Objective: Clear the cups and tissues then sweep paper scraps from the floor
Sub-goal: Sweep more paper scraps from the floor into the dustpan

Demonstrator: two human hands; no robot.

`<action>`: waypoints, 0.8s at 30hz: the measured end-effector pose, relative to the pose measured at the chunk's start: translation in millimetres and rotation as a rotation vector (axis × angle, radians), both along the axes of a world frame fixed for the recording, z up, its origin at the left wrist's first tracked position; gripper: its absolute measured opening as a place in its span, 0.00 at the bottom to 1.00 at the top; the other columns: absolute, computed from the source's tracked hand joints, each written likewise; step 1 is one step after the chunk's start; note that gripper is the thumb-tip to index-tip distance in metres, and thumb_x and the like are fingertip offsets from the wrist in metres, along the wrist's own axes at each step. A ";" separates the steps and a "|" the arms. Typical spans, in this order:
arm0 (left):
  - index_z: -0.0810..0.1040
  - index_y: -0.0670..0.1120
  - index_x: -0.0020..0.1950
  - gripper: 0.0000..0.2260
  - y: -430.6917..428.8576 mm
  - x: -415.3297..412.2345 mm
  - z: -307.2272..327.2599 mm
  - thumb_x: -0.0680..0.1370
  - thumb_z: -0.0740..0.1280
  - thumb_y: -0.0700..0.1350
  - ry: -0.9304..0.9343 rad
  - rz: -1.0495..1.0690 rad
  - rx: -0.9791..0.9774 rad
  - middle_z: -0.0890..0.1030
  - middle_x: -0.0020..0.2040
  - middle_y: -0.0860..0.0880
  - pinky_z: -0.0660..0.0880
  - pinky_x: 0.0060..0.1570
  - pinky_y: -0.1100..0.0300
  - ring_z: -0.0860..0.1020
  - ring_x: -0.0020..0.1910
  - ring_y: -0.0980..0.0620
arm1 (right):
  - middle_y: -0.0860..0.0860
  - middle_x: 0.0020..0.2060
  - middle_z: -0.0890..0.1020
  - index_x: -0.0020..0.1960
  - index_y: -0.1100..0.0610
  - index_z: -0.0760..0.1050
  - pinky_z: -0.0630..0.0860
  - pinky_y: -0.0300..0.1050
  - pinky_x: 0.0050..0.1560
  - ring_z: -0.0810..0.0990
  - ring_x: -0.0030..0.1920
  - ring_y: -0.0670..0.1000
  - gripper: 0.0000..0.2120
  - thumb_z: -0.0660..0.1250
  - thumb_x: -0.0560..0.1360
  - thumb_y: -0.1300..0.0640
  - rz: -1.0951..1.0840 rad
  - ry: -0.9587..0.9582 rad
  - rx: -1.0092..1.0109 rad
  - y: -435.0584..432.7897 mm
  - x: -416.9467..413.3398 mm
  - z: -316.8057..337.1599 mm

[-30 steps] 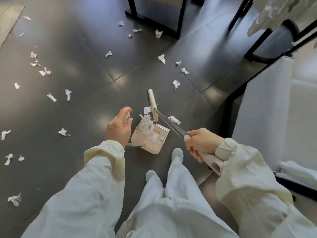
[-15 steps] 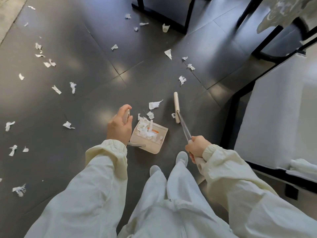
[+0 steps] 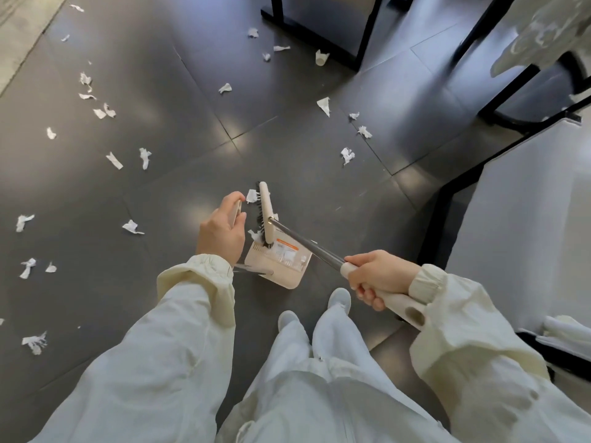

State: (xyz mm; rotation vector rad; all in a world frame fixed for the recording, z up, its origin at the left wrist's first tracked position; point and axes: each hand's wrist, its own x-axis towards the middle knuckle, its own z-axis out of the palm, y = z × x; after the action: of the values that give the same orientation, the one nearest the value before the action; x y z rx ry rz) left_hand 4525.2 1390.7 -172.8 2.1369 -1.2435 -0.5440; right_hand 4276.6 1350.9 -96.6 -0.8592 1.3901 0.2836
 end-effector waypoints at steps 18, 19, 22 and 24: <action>0.76 0.52 0.56 0.10 19.1 -23.7 6.6 0.77 0.65 0.41 0.005 0.555 0.034 0.77 0.38 0.45 0.71 0.41 0.55 0.73 0.37 0.42 | 0.56 0.29 0.71 0.53 0.61 0.71 0.68 0.40 0.24 0.69 0.24 0.51 0.08 0.55 0.77 0.65 0.205 0.212 -0.347 -164.0 -4.5 -38.6; 0.75 0.54 0.55 0.10 15.1 -26.6 5.4 0.77 0.65 0.42 0.003 0.581 0.051 0.76 0.38 0.45 0.70 0.40 0.55 0.73 0.37 0.42 | 0.56 0.29 0.71 0.53 0.61 0.71 0.69 0.40 0.24 0.70 0.23 0.51 0.08 0.56 0.77 0.64 0.236 0.244 -0.376 -176.1 -7.6 -44.7; 0.73 0.58 0.54 0.12 3.7 -34.0 2.9 0.77 0.65 0.42 0.023 0.638 0.065 0.75 0.37 0.45 0.73 0.41 0.51 0.74 0.38 0.38 | 0.56 0.29 0.75 0.53 0.61 0.72 0.73 0.41 0.25 0.73 0.23 0.53 0.09 0.56 0.77 0.63 0.362 0.352 -0.466 -210.1 -18.3 -61.7; 0.72 0.59 0.53 0.12 -1.7 -35.8 3.1 0.77 0.65 0.41 0.023 0.668 0.063 0.74 0.36 0.47 0.75 0.42 0.48 0.74 0.37 0.37 | 0.57 0.33 0.78 0.55 0.62 0.73 0.76 0.43 0.28 0.77 0.27 0.56 0.10 0.56 0.76 0.63 0.472 0.416 -0.497 -230.0 -23.3 -71.5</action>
State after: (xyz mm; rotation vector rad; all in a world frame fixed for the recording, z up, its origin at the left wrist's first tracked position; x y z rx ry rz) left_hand 4489.4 1388.9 -169.7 2.4068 -0.4408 -0.3098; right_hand 4253.4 1120.9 -168.1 -1.6170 1.6600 0.5096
